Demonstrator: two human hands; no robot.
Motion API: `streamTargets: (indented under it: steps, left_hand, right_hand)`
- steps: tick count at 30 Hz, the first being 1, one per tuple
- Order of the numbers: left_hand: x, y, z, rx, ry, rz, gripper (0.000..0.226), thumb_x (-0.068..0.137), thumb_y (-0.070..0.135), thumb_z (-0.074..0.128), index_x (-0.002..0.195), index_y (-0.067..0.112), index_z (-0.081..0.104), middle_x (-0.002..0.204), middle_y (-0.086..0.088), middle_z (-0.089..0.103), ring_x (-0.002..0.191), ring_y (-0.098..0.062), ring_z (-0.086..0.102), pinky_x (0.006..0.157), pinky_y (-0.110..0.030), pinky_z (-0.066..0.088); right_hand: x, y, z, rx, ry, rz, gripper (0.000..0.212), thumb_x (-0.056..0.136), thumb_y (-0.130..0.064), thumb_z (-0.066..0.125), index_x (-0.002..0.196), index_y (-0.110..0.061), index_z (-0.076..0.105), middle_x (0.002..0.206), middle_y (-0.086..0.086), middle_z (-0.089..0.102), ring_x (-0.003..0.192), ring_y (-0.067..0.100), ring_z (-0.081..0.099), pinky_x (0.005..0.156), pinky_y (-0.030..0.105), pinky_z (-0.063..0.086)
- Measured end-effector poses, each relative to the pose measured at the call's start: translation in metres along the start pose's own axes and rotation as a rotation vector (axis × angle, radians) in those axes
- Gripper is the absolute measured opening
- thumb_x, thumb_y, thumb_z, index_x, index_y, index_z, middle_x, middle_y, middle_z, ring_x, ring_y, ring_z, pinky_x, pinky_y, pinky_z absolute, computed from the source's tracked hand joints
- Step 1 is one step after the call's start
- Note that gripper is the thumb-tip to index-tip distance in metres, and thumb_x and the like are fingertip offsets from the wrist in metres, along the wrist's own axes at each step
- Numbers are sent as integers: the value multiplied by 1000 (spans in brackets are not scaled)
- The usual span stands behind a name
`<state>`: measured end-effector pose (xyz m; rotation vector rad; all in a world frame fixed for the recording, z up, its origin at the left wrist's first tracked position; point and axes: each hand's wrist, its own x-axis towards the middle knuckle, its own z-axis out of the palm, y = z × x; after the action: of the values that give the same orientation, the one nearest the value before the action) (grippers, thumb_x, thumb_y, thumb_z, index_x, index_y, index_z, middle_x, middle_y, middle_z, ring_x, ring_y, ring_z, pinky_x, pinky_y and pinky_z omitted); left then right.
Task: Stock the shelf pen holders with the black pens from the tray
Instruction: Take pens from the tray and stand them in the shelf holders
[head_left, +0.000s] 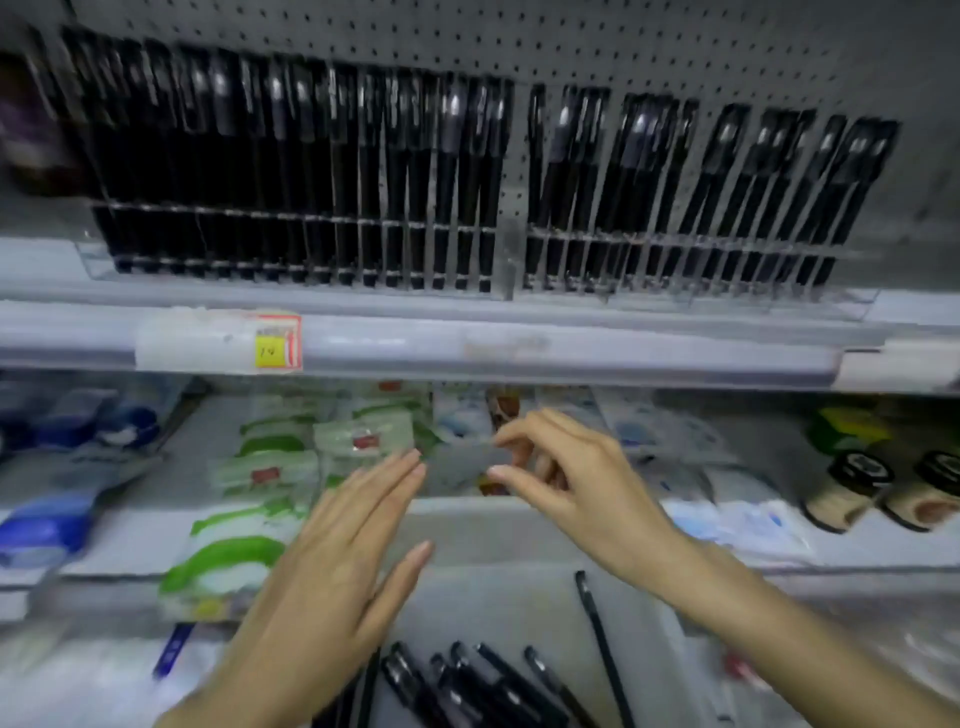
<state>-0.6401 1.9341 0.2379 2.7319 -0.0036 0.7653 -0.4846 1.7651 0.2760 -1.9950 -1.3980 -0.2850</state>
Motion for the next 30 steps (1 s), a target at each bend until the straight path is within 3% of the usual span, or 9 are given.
streamTargets:
  steps: [5,11,18,21,25,30]
  left_hand:
    - [-46,-22,29,53,-93,-184,63,99,55,25,139,12,49,144,2,45,133,-5,30,113,-15,8]
    - [-65,-39,55,-5,-70,-325,68,95,56,27,148,15,34,154,4,29,142,2,12,114,-14,0]
    - [-72,-48,69,40,-54,-430,77,93,66,15,152,18,22,158,9,15,143,4,1,115,-16,-4]
    - [-72,-48,72,47,-72,-437,76,95,64,16,151,13,25,158,4,19,145,0,4,116,-22,2]
    - [-70,-46,72,63,-67,-439,72,96,59,22,150,10,28,157,1,21,144,-1,5,115,-19,1]
    - [-70,-43,73,114,-80,-426,71,98,56,23,150,9,26,158,-1,21,145,-5,7,116,-22,2]
  right_hand:
    - [-36,13,65,0,-280,157,30,90,-43,57,112,-24,62,96,-17,50,84,2,53,76,25,47]
    - [-53,20,124,18,-539,232,53,90,-51,53,135,-24,49,120,-7,50,116,9,43,99,28,39]
    - [-68,7,161,-12,-604,123,45,88,-51,56,124,-24,59,113,-6,45,111,14,38,99,29,35]
    - [-76,8,162,-14,-660,93,45,88,-50,56,129,-30,53,118,-6,40,113,13,34,101,29,33]
    - [-77,6,161,-50,-689,63,38,87,-46,59,116,-21,57,118,-2,40,114,17,34,99,30,31]
    - [-80,7,159,-7,-695,71,37,87,-44,60,116,-22,52,116,-6,39,113,13,32,97,26,29]
